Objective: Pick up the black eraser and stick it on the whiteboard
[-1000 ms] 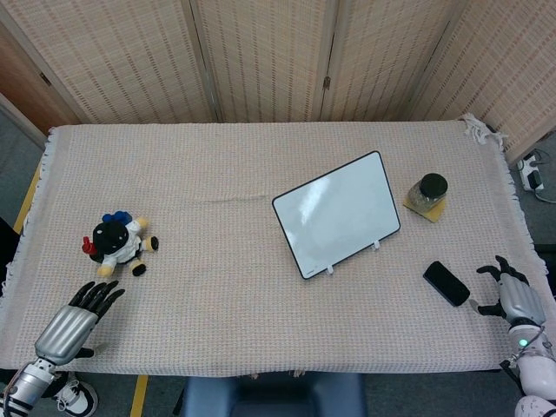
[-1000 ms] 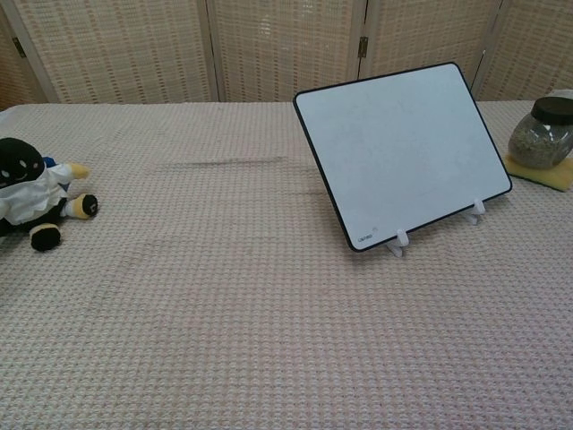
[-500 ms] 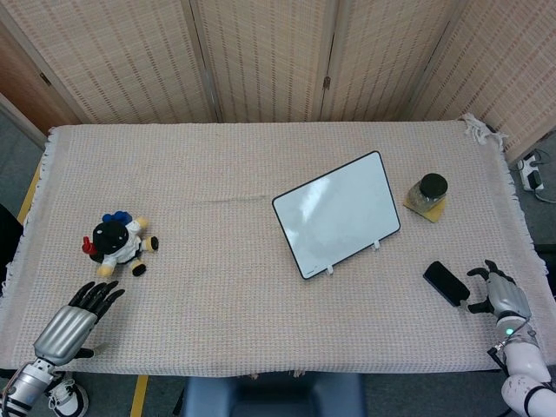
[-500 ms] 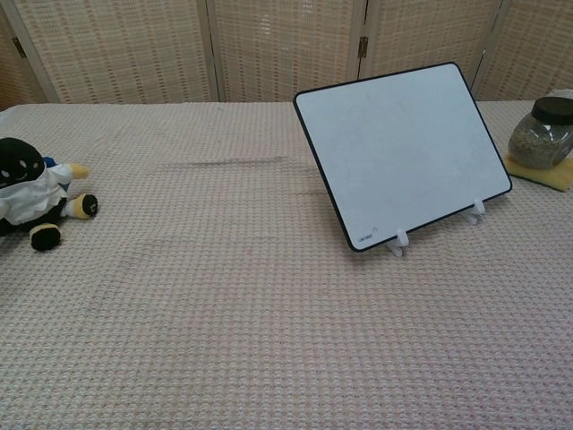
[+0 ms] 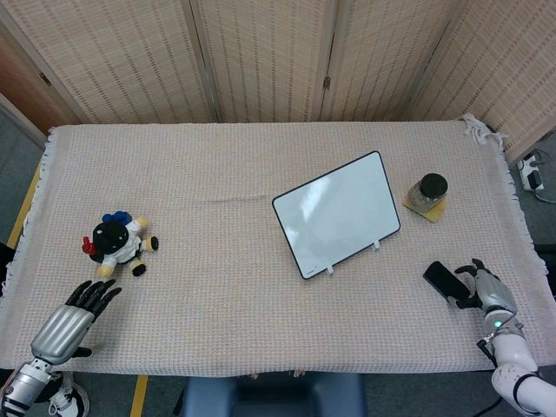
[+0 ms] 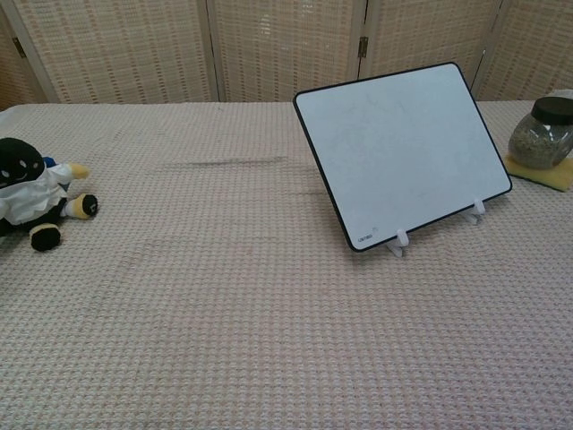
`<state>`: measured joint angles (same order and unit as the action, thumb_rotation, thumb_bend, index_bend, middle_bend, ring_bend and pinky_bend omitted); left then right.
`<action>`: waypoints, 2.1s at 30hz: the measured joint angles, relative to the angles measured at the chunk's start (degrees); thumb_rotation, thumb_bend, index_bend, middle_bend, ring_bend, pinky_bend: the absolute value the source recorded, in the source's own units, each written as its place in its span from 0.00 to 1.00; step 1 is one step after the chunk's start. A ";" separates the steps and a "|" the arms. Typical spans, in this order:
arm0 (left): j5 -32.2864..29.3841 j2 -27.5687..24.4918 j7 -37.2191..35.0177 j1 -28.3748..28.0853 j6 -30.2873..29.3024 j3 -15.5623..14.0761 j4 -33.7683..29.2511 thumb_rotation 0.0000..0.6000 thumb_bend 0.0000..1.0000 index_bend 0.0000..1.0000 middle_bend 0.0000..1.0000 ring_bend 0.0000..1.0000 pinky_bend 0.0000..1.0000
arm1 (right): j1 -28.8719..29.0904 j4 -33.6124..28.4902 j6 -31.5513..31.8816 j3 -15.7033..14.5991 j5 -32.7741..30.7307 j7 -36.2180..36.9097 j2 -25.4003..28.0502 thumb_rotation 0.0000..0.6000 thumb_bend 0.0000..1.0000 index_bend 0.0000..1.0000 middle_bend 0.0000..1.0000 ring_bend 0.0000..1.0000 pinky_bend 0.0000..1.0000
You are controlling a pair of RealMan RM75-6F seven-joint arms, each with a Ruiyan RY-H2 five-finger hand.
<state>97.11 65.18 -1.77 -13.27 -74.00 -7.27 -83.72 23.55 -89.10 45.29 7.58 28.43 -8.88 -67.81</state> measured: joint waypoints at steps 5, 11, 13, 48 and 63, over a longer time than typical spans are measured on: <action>-0.01 -0.05 -0.28 -0.09 0.00 -0.07 0.07 1.00 0.21 0.00 0.04 0.03 0.00 | 0.78 0.02 0.20 -0.11 -0.38 0.15 -0.37 1.00 0.32 0.28 0.00 0.01 0.00; 0.00 -0.05 -0.42 -0.18 -0.01 -0.17 0.18 1.00 0.21 0.00 0.04 0.03 0.00 | 1.36 0.31 1.01 -0.34 -0.58 0.16 -1.13 1.00 0.32 0.28 0.00 0.02 0.00; 0.03 -0.05 -0.38 -0.17 -0.07 -0.21 0.16 1.00 0.21 0.00 0.04 0.03 0.00 | 1.42 0.29 1.49 -0.36 -0.50 0.18 -1.26 1.00 0.32 0.28 0.00 0.03 0.00; 0.34 -0.32 -1.35 -0.35 -0.38 -0.71 0.36 1.00 0.21 0.00 0.04 0.03 0.00 | 2.07 1.42 8.54 -1.50 -1.98 -5.00 -5.16 1.00 0.32 0.48 0.00 0.08 0.00; 0.55 -0.36 -1.03 -0.08 -0.97 -0.85 0.25 1.00 0.21 0.00 0.04 0.02 0.00 | 1.12 0.77 11.54 -0.21 -1.99 -5.89 -5.58 1.00 0.32 0.61 0.04 0.11 0.00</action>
<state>97.66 64.82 -2.79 -13.36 -74.98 -8.13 -83.47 24.66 -88.33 56.84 7.37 26.44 -14.76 -73.40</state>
